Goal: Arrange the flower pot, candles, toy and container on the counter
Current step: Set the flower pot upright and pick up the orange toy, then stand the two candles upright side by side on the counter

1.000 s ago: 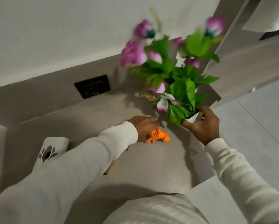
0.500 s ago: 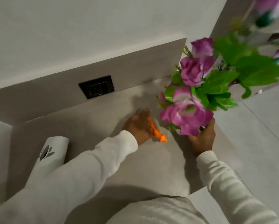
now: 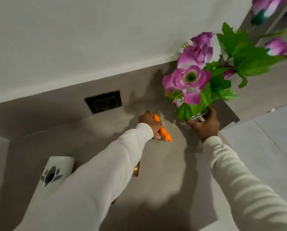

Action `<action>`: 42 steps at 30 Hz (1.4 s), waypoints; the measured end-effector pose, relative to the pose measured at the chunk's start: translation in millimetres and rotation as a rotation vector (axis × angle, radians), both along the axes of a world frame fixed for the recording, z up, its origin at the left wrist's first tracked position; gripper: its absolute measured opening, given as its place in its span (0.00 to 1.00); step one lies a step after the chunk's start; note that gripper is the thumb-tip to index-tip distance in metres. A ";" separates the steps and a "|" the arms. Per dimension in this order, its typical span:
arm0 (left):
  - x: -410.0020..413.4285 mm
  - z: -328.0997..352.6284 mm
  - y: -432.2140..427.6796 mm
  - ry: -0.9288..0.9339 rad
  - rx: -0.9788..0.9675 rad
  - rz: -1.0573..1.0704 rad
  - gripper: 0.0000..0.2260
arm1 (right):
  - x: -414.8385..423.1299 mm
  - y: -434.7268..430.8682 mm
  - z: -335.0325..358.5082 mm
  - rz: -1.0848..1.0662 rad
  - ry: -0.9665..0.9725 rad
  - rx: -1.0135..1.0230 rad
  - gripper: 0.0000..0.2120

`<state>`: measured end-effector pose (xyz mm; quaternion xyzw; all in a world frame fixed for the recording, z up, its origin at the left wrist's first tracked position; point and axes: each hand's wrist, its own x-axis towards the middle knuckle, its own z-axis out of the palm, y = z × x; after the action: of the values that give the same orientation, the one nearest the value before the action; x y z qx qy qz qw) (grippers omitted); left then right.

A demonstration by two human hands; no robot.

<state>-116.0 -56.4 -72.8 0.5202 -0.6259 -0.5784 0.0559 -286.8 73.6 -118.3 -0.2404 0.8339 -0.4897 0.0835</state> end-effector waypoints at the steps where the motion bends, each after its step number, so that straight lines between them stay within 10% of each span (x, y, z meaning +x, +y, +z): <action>1: -4.7 1.5 -6.4 0.005 -0.006 -0.004 0.09 | -4.4 -7.8 0.2 -0.001 0.012 0.007 0.41; 11: -29.5 -11.8 -42.2 0.047 -0.041 0.040 0.16 | -9.5 -36.9 -9.1 0.000 -0.055 -0.052 0.37; 19: 79.6 6.4 -20.8 0.028 -0.404 -0.072 0.14 | 21.7 -9.9 -18.0 -0.042 -0.399 -0.260 0.58; 26: 214.7 19.8 58.6 -0.270 -0.283 -0.110 0.27 | 106.5 42.1 -12.0 0.066 -0.345 -0.191 0.32; 31: 226.9 5.9 96.2 -0.540 -0.315 -0.340 0.29 | 179.8 28.1 17.3 0.607 -0.137 -0.043 0.18; 37: 225.2 -16.4 105.7 -0.319 -0.431 -0.028 0.15 | 194.0 -18.4 24.8 1.065 0.335 0.526 0.25; 42: 226.1 -28.4 107.4 -0.001 -0.461 0.238 0.24 | 194.5 -0.9 8.0 0.812 0.058 0.246 0.29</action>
<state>110.1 51.0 -101.3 0.5640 -0.6755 -0.4097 0.2405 -92.3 72.7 -110.3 -0.5511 0.7260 -0.3068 0.2741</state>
